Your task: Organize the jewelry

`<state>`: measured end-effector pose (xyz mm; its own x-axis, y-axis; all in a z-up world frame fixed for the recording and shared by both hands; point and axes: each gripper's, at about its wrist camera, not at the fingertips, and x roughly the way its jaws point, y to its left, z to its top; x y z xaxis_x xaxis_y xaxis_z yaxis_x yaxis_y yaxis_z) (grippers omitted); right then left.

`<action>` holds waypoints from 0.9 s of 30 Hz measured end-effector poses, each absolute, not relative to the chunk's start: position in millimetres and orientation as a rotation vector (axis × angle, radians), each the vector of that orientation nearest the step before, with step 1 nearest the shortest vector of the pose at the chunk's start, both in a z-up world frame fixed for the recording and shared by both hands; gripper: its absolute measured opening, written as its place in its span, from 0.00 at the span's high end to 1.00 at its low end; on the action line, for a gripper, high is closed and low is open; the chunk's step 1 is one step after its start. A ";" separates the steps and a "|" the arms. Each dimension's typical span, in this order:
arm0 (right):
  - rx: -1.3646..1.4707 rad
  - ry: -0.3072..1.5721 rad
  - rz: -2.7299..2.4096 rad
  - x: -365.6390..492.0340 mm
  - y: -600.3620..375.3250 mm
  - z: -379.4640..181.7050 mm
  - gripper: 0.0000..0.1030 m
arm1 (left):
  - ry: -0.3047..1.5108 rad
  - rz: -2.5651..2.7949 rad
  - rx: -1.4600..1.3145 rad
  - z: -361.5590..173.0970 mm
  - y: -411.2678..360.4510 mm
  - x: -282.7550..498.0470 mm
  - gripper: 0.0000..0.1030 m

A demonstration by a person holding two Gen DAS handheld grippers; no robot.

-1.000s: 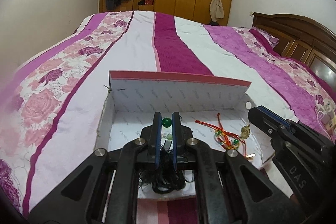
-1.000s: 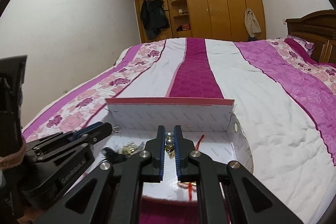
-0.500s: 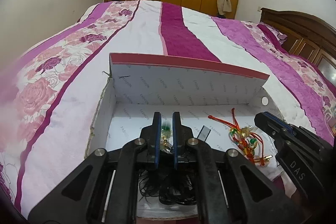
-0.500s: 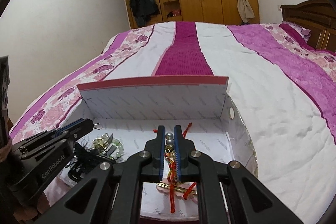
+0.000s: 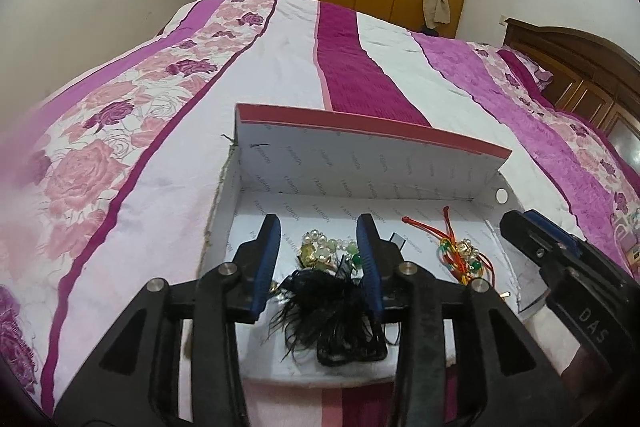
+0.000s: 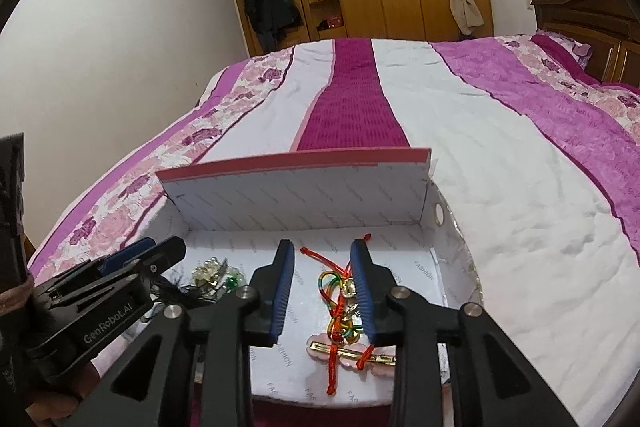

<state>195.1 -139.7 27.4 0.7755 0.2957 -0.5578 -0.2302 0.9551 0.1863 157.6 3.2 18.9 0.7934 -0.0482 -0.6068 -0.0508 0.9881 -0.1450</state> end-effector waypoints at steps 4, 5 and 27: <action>0.116 0.609 0.289 181.0 -140.0 38.1 0.66 | 0.648 0.008 -0.155 27.9 6.2 144.5 0.68; 0.117 0.606 0.290 177.6 -139.9 40.3 0.66 | 0.645 0.009 -0.157 30.2 7.1 140.9 0.68; 0.096 0.562 0.282 74.5 -146.3 66.1 0.34 | 0.579 0.029 -0.121 58.5 8.9 59.6 0.42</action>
<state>74.5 -146.3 66.1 0.8090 0.2898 -0.5115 -0.2375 0.9570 0.1667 59.6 8.9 58.5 0.8370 -0.0070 -0.5471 -0.0611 0.9925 -0.1062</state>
